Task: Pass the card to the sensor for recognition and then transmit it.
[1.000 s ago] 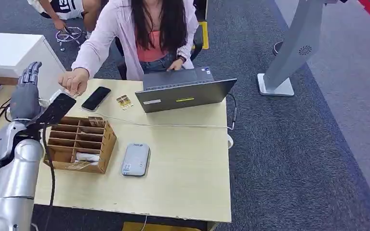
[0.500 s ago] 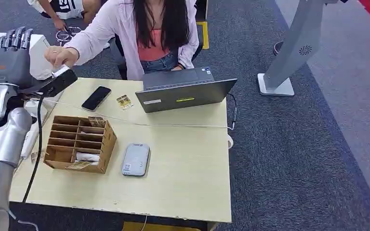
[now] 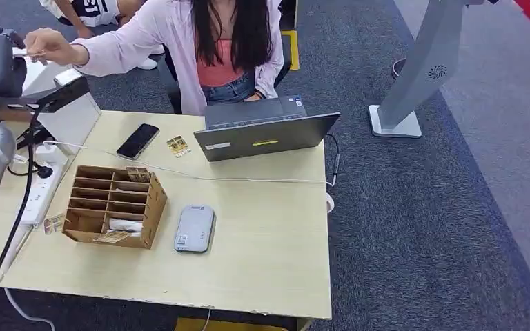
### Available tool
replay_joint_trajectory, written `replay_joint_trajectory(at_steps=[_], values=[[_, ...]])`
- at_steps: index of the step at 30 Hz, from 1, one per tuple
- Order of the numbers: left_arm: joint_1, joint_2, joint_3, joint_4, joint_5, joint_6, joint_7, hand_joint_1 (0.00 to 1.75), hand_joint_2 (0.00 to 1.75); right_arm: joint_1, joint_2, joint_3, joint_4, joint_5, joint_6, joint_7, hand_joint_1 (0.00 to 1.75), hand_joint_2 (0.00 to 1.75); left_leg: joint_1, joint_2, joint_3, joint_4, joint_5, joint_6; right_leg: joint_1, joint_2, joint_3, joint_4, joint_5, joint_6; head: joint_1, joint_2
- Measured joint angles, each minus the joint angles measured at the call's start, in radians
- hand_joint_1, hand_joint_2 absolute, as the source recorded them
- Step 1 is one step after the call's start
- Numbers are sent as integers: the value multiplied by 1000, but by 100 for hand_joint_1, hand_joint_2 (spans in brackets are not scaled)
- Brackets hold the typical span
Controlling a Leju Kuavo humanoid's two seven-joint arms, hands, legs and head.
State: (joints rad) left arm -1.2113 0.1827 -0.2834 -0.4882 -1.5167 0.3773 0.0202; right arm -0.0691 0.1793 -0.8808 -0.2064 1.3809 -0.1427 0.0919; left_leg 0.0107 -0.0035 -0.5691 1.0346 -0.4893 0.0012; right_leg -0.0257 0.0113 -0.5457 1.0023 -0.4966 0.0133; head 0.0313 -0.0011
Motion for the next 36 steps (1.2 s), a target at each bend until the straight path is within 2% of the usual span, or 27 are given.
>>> replay_joint_trajectory(at_steps=[12, 16, 19, 23, 27, 31, 36], values=[[3, 6, -12, 36, 6, 24, -13, 175, 175, 0, 0, 0, 0, -1, 0, -2, 0, 0, 0, 0, 0, 0, 0, 0, 0, 0, 0, 0, 0, 0, 0, 0], [52, 0, -12, 29, 51, 81, -67, 175, 175, 0, 0, 0, 1, -18, -3, -2, 0, 0, 0, 0, 0, 0, 0, 0, 0, 0, 0, 0, 0, 0, 1, 0], [144, -15, -12, -42, 85, 108, -86, 175, 175, 0, 0, -2, 2, -26, -5, 1, 0, 0, 0, 0, 0, 0, 0, 0, 0, 0, 0, 0, 0, 0, 0, 0], [264, -36, -13, -161, 115, 99, -100, 175, 175, 0, 0, -6, 3, -41, -10, 4, 0, 0, -1, 1, 0, 0, 0, 0, -1, 1, 0, 0, 0, 0, 2, 0], [413, -53, -37, -334, 111, 77, -74, 175, 175, 0, 0, -16, 5, -48, -18, 6, 0, 0, -1, 0, 0, 0, 0, 0, -1, 0, 0, -1, 0, 0, 0, 0], [477, -61, -48, -418, 114, 66, -74, 175, 175, 1, 0, -26, 5, -51, -20, 7, 0, 0, -1, 0, 0, 0, 0, 0, 0, 0, -1, -1, 0, 0, 1, 0], [583, -89, -98, -525, 103, 4, -58, 175, 175, 1, 2, -36, 5, -61, -26, 7, 0, 0, -1, -1, 0, 0, 0, 0, 0, -1, 0, -1, 0, 0, 0, 0]])
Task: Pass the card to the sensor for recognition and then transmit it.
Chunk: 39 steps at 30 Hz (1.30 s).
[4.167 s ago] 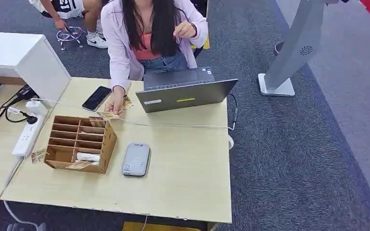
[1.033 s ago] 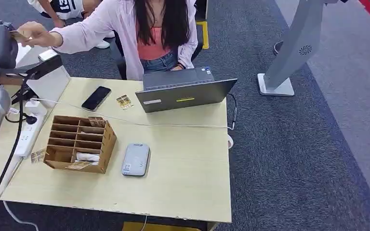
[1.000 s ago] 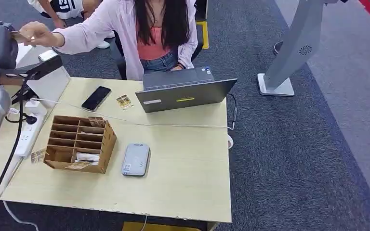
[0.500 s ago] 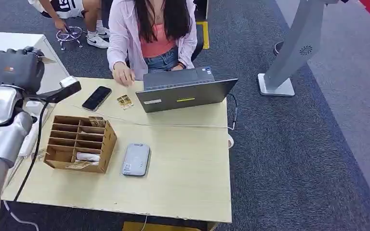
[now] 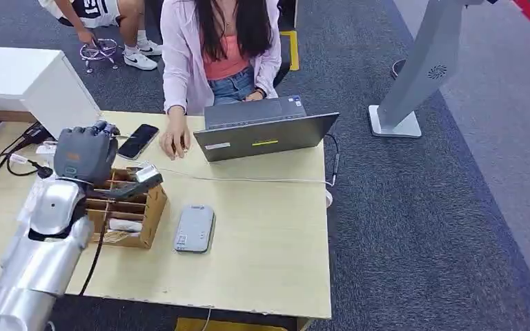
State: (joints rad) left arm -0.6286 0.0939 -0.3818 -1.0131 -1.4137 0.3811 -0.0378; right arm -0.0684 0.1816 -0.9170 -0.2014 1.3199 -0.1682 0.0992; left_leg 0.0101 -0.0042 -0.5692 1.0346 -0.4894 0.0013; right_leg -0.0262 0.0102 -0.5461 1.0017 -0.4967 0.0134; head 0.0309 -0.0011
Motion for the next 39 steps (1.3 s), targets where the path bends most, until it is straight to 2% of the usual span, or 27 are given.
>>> replay_joint_trajectory(at_steps=[3, 10, 13, 16, 23, 30, 34, 35, 39], values=[[47, -15, -40, -39, -6, -13, 17, 175, 175, -1, 0, -4, 0, -1, -3, -1, 0, 0, 0, 0, -1, 0, 0, 0, 0, 0, 0, 0, 0, 0, 1, 0], [93, -32, -92, -73, 14, -62, 19, 175, 175, -1, 1, -18, 0, -4, -7, -4, 0, 0, 0, 0, 0, 0, 0, 0, 0, 0, 0, 0, 0, 0, 2, 0], [102, -41, -119, -73, 39, -135, 18, 175, 175, 0, 1, -22, 0, -6, -8, -4, 0, 0, 0, 0, 0, 0, 0, 0, 0, 0, 0, 0, 0, 0, 1, 0], [106, -48, -152, -67, 49, -182, 18, 175, 175, 0, 1, -24, 0, -6, -8, -4, 0, 0, 0, 0, 0, 0, 0, 0, 0, 0, 0, 0, 0, 0, 2, 0], [115, -67, -200, -44, 52, -205, 18, 175, 175, -1, 1, -26, 0, -6, -8, -4, 0, 0, 0, 0, 0, 0, 0, 0, 0, 0, 0, 0, 0, 0, 1, 0], [123, -71, -271, -7, 94, -298, 13, 175, 175, -1, 3, -40, 0, -8, -10, -4, 0, 0, 0, 0, 0, 0, 0, 0, 0, 0, 0, 0, 0, 0, 1, 0], [123, -68, -299, 13, 115, -314, 12, 175, 175, -1, 3, -42, 0, -8, -11, -3, 0, 0, 0, 0, 0, 0, 0, 0, 0, 0, 0, 0, 0, 0, 1, 0], [123, -67, -302, 16, 123, -320, 5, 175, 175, -1, 3, -42, 0, -8, -11, -3, 0, 175, 0, 0, 0, 0, 0, 0, 0, 0, 0, 0, 0, 0, 1, 0], [123, -63, -319, 31, 151, -333, -3, 175, 175, -1, 3, -44, 0, -6, -11, -3, 0, 175, 0, 0, -1, 0, 0, 0, 0, 0, 0, 0, 0, 0, 1, 0]])
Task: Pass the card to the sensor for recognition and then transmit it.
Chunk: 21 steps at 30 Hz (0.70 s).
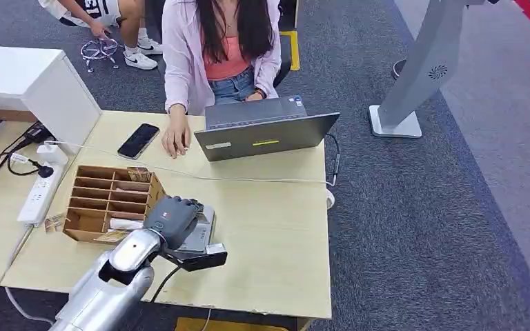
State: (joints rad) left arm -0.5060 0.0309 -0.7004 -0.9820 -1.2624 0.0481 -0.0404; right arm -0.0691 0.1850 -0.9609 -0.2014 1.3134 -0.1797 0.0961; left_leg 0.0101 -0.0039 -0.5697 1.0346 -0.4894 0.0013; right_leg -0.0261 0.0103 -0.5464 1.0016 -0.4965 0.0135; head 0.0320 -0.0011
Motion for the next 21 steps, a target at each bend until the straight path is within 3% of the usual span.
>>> replay_joint_trajectory(at_steps=[19, 21], values=[[-24, 14, -31, 34, 68, -48, 4, 175, 175, 0, 0, -4, 0, 6, 0, 0, 0, 175, 0, 0, 0, 0, 0, 0, 0, 0, 1, 0, 0, 0, 0, 0], [-25, 14, -31, 37, 71, -23, 30, 175, 175, 0, 0, -4, 0, 8, 0, 3, 0, 175, 0, 0, 1, 0, 1, 0, 0, 0, 1, 0, 0, 0, 0, 0]])
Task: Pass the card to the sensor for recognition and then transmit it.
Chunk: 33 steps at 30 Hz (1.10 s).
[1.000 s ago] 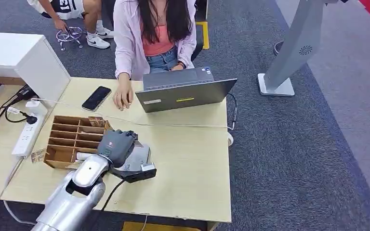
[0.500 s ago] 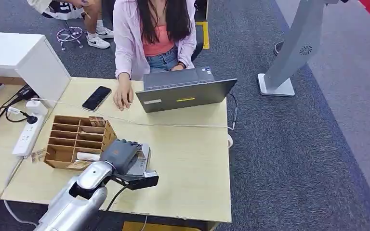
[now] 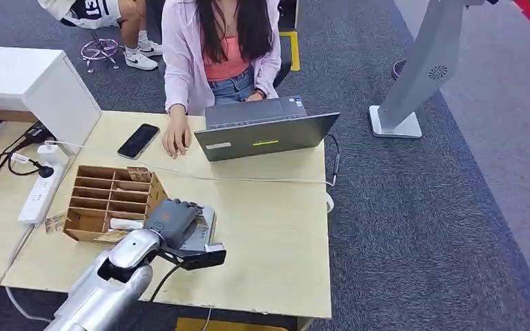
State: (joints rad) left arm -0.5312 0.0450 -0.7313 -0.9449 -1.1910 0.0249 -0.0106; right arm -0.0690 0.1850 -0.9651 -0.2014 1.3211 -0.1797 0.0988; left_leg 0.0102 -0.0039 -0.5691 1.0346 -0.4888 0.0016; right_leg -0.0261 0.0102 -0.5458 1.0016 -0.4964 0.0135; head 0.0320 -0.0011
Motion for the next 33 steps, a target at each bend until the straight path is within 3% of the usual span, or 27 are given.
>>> replay_joint_trajectory(at_steps=[2, 5, 8, 10, 14, 20, 25, 33], values=[[0, 0, 0, 1, -23, 65, 58, 175, 175, 1, 0, 0, 0, 6, 0, 0, 0, 175, 0, 0, 0, 0, 0, 0, 0, 0, 0, 0, 0, 0, 0, 0], [-9, -1, 17, -15, -101, 258, 157, 175, 175, 0, 0, 0, 0, 26, 2, 0, 0, 175, 0, 0, -1, 0, 1, 0, 0, 0, 0, 0, 0, 0, 0, 0], [-40, 8, 90, -48, -168, 464, 169, 175, 175, 1, 0, 6, 0, 56, 8, 0, 0, 175, 1, 0, -1, 0, 1, 0, 0, 0, 0, 0, 0, 0, 1, 0], [-87, 22, 156, -51, -197, 532, 143, 175, 175, 0, 0, 11, 0, 74, 17, -3, 0, 175, 1, 0, -1, 0, 1, 0, 0, 0, 0, 1, 1, 0, 0, 0], [-244, 58, 292, 33, -251, 542, 77, 175, 175, 0, 0, 29, 0, 103, 28, -3, 0, 175, 1, 0, -1, 0, 4, -2, 1, 0, -2, 1, 2, -1, 0, 0], [-486, 97, 403, 274, -321, 491, 108, 175, 175, -1, 0, 52, 1, 120, 37, -6, 0, 175, 1, 0, -2, 0, 5, -2, 2, 0, -2, 2, 4, -2, -1, 0], [-554, 107, 419, 372, -323, 487, 117, 175, 175, -3, 0, 59, 1, 123, 37, -6, 0, 175, 1, 0, -2, 0, 5, -2, 1, 0, -2, 2, 4, -2, -1, 0], [-581, 109, 426, 437, -325, 477, 129, 175, 175, -6, 0, 60, 1, 124, 37, -6, 0, 175, 1, 0, -2, 0, 5, -2, 1, 0, -3, 2, 4, -1, -1, 0]])
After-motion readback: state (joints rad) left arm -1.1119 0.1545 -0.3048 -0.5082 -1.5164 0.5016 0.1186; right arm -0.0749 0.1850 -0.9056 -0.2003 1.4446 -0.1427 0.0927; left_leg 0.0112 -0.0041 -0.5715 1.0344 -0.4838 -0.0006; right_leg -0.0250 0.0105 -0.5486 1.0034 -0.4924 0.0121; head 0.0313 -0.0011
